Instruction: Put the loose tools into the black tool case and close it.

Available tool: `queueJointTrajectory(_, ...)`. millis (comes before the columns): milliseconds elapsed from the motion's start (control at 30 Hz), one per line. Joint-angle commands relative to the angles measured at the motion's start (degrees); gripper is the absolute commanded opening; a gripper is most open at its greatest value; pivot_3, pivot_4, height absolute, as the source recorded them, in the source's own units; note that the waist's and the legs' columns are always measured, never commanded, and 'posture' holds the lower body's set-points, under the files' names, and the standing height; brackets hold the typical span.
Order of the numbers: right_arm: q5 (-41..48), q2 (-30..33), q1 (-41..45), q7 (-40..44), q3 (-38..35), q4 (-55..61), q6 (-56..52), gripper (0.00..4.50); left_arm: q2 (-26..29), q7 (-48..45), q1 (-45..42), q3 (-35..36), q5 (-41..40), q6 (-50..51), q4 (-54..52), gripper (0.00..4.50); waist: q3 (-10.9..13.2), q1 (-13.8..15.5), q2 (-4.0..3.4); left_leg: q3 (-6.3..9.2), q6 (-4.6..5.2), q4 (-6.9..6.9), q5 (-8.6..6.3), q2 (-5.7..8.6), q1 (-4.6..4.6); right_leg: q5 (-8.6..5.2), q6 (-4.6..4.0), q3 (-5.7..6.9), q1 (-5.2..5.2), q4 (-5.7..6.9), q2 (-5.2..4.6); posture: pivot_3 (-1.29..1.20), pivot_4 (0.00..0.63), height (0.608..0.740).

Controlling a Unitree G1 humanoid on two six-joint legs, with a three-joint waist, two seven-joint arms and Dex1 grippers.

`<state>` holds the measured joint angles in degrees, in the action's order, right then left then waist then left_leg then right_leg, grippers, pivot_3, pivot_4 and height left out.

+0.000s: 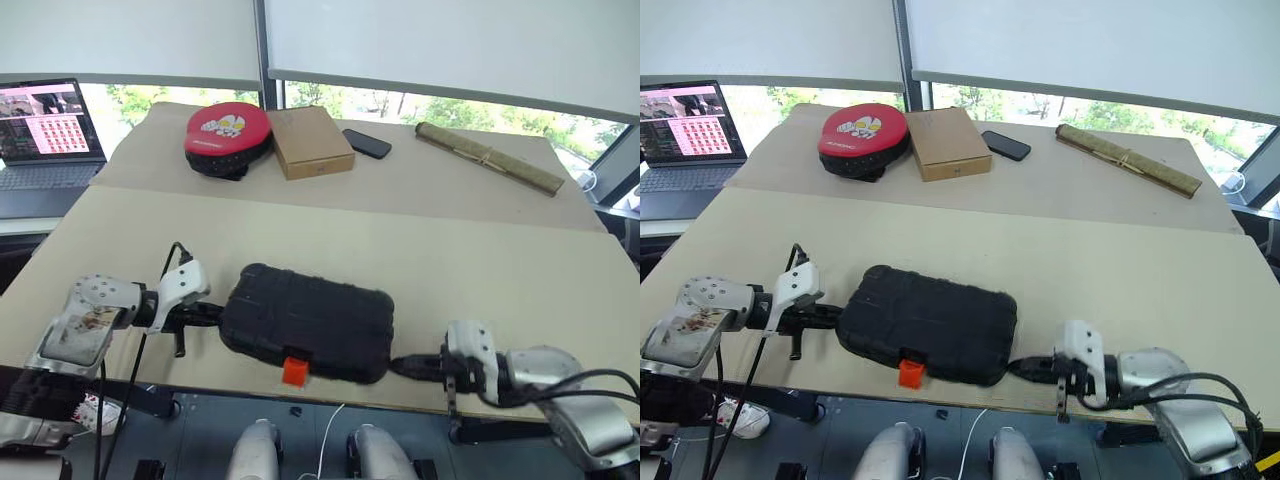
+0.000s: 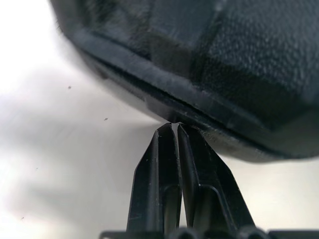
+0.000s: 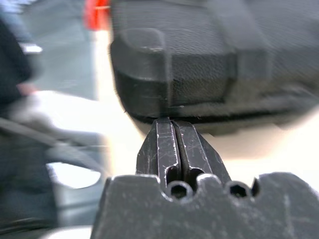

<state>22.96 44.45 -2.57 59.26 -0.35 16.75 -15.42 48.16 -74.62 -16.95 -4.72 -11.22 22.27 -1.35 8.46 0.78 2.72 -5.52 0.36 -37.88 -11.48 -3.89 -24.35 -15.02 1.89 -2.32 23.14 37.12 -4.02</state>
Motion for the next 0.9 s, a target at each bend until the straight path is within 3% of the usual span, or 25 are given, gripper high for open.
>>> queueJointTrajectory(33,-1.49,-0.16,3.32,-1.24,-1.67,-2.31,1.95,0.00,-4.73,-0.60,-0.30,-2.60,-5.78,0.56,-9.50,0.23,0.02,0.21,-0.04,-0.03,0.02,0.00,0.01,0.06,-0.02,0.00,0.01,0.00,0.01,0.00,-0.07,0.00,0.150,0.740)
queueJointTrajectory(267,-2.83,2.72,1.80,1.06,-3.03,-1.80,0.98,0.00,-3.41,-1.33,1.61,-1.83,-5.72,1.38,-12.07,0.23,0.03,-0.09,-0.07,0.10,0.03,0.00,0.01,-0.05,-0.27,-0.01,0.04,0.02,0.17,0.01,0.13,0.00,0.150,0.740)
queueJointTrajectory(400,-1.29,4.45,-3.07,2.01,-3.63,3.68,-1.32,0.00,2.69,-4.48,-2.59,-0.24,-2.95,-2.22,-1.07,0.23,0.04,-0.11,-0.09,0.13,0.03,0.02,0.00,-0.09,-0.25,-0.02,0.02,0.03,0.16,0.01,0.17,0.00,0.150,0.740)
queueJointTrajectory(600,-1.63,3.55,-3.94,-1.11,-2.83,7.97,-4.30,0.00,6.48,-10.83,-10.81,-4.01,0.73,-9.20,13.35,0.23,0.04,-0.17,-0.11,0.10,0.02,-0.01,0.02,-0.03,-0.17,-0.01,0.05,0.01,0.10,-0.01,0.10,0.00,0.150,0.740)
queueJointTrajectory(767,0.80,2.26,-3.81,-3.03,-2.00,12.23,-8.20,0.00,-0.95,-7.11,-20.10,-4.09,1.52,-11.96,22.49,0.23,0.05,0.54,-0.10,0.16,0.03,-0.01,0.01,-0.04,-0.33,-0.02,0.04,0.12,0.16,-0.01,0.12,0.00,0.150,0.740)
queueJointTrajectory(900,-0.52,0.52,-1.50,-5.85,-1.05,11.80,-9.21,0.00,-5.13,-6.12,-22.14,-5.58,3.61,-15.97,25.95,0.23,0.04,0.37,-0.08,0.17,0.03,-0.10,0.01,-0.03,-0.35,-0.01,0.06,0.12,0.11,-0.01,0.13,0.00,0.150,0.740)
